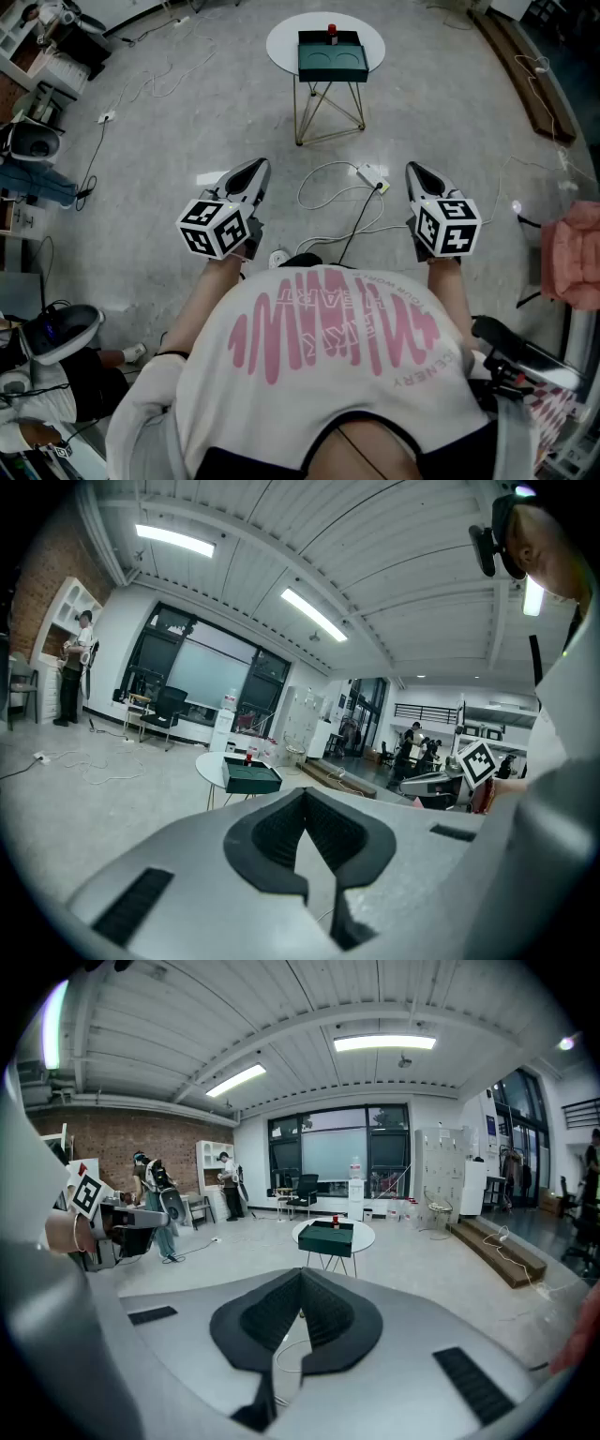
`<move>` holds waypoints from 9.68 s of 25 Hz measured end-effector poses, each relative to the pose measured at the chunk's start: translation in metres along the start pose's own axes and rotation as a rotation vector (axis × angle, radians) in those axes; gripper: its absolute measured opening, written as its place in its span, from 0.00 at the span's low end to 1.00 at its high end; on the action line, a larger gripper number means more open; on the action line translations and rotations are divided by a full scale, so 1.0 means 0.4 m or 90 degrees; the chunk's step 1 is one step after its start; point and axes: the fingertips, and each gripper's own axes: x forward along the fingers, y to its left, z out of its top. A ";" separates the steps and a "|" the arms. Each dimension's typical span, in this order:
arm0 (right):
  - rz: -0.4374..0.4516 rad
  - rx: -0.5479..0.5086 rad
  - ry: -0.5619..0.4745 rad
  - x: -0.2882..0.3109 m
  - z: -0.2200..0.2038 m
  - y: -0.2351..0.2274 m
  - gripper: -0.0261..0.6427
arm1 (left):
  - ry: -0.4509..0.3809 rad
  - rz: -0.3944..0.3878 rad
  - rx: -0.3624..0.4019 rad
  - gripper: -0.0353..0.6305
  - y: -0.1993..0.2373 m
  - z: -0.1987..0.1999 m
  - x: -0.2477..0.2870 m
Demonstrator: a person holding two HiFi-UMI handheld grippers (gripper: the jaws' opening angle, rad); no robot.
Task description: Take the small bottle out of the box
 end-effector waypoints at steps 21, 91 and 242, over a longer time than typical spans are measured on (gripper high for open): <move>0.006 0.030 0.056 0.203 -0.018 -0.031 0.04 | 0.018 0.043 -0.071 0.06 0.188 -0.044 0.049; 0.141 0.193 0.178 1.575 0.343 -0.463 0.05 | 0.162 -0.106 -0.145 0.06 0.813 0.239 1.351; 0.085 0.205 0.072 0.992 0.263 0.025 0.05 | 0.114 -0.339 0.201 0.25 0.390 0.226 0.817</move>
